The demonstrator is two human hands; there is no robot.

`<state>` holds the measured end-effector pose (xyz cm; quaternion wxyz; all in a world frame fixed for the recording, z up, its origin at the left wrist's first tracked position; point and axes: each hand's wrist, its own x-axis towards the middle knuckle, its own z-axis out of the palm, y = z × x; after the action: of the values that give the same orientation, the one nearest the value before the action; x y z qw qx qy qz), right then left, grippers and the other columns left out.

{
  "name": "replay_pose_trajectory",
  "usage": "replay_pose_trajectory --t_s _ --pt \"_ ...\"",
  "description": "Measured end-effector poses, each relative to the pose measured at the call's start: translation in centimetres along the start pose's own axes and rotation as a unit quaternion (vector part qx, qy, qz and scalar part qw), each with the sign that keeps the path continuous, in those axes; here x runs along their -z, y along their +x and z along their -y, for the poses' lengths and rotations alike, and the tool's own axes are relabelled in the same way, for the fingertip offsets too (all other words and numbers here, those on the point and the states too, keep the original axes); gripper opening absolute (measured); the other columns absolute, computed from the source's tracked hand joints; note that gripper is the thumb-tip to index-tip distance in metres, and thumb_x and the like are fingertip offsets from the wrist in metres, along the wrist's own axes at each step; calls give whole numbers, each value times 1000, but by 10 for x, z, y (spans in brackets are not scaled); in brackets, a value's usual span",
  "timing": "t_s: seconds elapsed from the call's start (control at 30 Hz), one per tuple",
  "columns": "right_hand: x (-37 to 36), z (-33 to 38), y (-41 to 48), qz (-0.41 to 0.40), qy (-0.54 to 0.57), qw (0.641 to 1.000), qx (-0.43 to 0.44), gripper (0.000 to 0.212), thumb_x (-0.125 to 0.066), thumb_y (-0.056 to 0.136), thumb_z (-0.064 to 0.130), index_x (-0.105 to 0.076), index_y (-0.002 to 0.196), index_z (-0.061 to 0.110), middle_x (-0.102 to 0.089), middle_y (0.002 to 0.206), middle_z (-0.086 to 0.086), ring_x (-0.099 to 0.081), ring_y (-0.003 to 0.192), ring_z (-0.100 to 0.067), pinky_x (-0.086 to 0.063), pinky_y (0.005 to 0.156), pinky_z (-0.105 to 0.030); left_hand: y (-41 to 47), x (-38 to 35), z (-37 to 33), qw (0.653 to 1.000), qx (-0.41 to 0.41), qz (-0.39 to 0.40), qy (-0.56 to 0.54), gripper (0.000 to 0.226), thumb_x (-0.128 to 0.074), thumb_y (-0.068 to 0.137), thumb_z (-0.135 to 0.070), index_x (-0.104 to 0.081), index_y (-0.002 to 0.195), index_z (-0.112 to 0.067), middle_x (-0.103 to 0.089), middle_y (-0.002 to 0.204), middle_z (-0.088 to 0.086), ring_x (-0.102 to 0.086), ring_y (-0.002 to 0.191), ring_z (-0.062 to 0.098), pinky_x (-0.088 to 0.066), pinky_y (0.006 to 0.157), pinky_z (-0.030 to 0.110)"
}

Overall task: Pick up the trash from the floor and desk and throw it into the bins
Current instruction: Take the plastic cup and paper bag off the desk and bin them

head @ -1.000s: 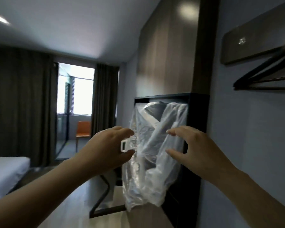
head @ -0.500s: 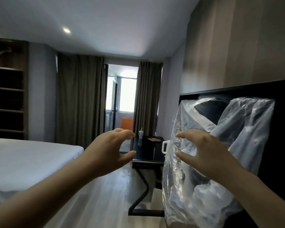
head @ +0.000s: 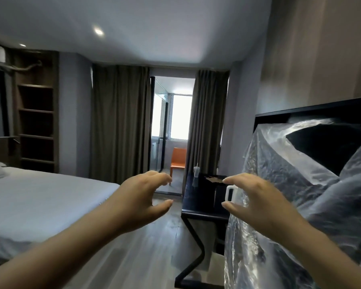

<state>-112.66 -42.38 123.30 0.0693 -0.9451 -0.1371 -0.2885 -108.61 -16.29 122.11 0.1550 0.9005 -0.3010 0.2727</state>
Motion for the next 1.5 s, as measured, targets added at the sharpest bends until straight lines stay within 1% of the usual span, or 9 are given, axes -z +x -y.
replay_pose_trajectory --t_s 0.2,0.27,0.37,0.6,0.8,0.93,1.13,1.37,1.5 --pt "-76 -13 82 16 -20 1000 8 45 -63 87 45 -52 129 33 -53 125 18 -47 119 -6 -41 97 -22 56 -47 82 1000 5 15 -3 50 -59 87 -44 -49 133 -28 -54 129 -13 -51 115 1 -45 97 19" --pt "-99 -13 116 23 -30 999 12 47 -61 88 47 -49 132 34 -51 128 20 -44 122 -5 -40 99 -22 78 -59 117 1000 6 16 -6 51 -58 86 -49 -49 133 -28 -55 129 -13 -51 115 1 -45 97 18" --pt "-130 -15 167 29 -32 999 3 48 -60 89 49 -47 133 36 -49 130 23 -42 124 -2 -39 100 -21 113 -78 168 1000 4 21 -6 65 -42 76 -63 -50 132 -29 -56 128 -15 -52 115 0 -44 96 17" --pt "-206 -41 264 43 -42 998 -23 52 -59 88 50 -44 136 36 -47 133 23 -40 127 -1 -35 101 -18 193 -137 261 999 4 37 -33 61 -44 76 -57 -50 130 -30 -57 123 -15 -53 110 0 -44 93 17" --pt "-278 -87 344 42 -31 998 -36 46 -59 88 49 -48 130 36 -48 129 24 -43 122 0 -37 99 -17 270 -202 325 998 0 46 -37 61 -46 76 -56 -50 131 -29 -56 126 -15 -52 115 0 -42 95 16" --pt "-326 -131 405 44 -12 998 -42 44 -60 87 48 -50 128 37 -50 127 24 -45 119 1 -39 97 -17 331 -248 367 998 1 49 -32 52 -56 85 -51 -47 133 -31 -54 128 -17 -50 116 -1 -41 97 16" --pt "-386 -197 499 60 -13 997 -55 50 -59 87 49 -47 134 37 -48 130 25 -44 122 2 -40 99 -19 424 -309 425 998 22 51 -35 51 -56 87 -49 -45 134 -33 -53 129 -17 -50 116 -1 -42 97 16" --pt "-467 -243 587 83 -14 994 -75 56 -59 87 51 -42 139 37 -44 137 24 -40 128 1 -39 101 -19 506 -378 504 996 30 68 -46 52 -57 87 -49 -44 135 -33 -52 131 -16 -50 116 -1 -42 97 15" --pt "-519 -264 633 88 -11 991 -99 57 -60 87 50 -42 140 36 -43 139 22 -38 131 1 -36 104 -19 554 -423 558 995 25 78 -64 52 -59 86 -49 -45 134 -35 -52 129 -18 -51 113 -2 -41 92 12"
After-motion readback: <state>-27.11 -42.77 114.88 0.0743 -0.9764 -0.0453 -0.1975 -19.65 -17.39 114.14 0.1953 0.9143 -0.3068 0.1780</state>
